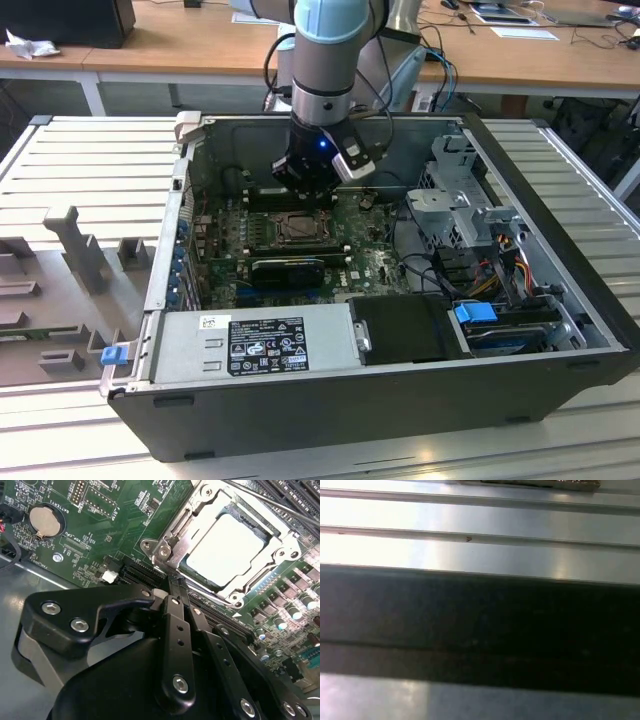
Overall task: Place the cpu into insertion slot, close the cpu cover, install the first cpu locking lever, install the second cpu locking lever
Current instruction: 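Install the first cpu locking lever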
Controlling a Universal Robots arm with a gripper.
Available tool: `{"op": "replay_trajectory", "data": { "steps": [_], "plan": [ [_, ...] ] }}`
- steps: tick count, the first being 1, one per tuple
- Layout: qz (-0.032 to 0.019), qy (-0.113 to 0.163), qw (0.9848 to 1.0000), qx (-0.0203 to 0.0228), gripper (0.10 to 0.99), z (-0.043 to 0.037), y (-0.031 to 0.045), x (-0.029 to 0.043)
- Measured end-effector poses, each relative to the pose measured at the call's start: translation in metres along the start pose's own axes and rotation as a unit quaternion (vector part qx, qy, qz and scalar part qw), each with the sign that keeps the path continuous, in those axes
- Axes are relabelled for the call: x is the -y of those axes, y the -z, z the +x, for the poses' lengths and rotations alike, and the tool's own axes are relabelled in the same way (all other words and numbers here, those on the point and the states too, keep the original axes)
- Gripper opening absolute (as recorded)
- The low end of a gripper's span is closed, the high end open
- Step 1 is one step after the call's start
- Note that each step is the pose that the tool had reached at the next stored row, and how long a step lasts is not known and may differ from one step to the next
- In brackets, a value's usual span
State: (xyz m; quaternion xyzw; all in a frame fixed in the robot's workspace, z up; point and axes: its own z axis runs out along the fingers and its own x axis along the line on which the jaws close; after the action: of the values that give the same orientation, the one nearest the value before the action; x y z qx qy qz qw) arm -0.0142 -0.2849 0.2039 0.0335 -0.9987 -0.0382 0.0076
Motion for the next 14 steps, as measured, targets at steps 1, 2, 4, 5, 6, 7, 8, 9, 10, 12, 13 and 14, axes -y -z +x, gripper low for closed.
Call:
{"op": "replay_trajectory", "data": {
  "steps": [1,2,4,5,6,7,8,9,10,12,13,14],
  "plan": [
    [0.0008,0.000,1.0000,0.0000,0.106,0.0000,-0.0003,0.0000],
    [0.0015,0.000,1.0000,-0.0001,0.106,0.0000,-0.0007,0.0001],
    [0.0010,0.000,1.0000,-0.0001,0.106,-0.0001,-0.0028,0.0003],
    [-0.0029,0.000,1.0000,0.0002,0.106,-0.0001,-0.0029,0.0003],
    [-0.0053,0.000,1.0000,0.0003,0.106,-0.0001,-0.0029,0.0002],
    [-0.0063,0.000,1.0000,0.0006,0.106,-0.0002,-0.0026,0.0001],
    [-0.0067,0.000,1.0000,0.0006,0.106,-0.0002,-0.0018,0.0000],
    [-0.0066,0.000,1.0000,0.0005,0.106,-0.0001,0.0021,-0.0002],
    [-0.0066,0.000,1.0000,0.0005,0.106,-0.0001,0.0058,-0.0005],
    [-0.0065,0.000,1.0000,0.0005,0.106,0.0000,0.0104,-0.0009],
    [-0.0065,0.000,1.0000,0.0005,0.106,0.0000,0.0132,-0.0011],
    [-0.0065,0.000,1.0000,0.0005,0.106,0.0001,0.0148,-0.0012]
  ]
}}
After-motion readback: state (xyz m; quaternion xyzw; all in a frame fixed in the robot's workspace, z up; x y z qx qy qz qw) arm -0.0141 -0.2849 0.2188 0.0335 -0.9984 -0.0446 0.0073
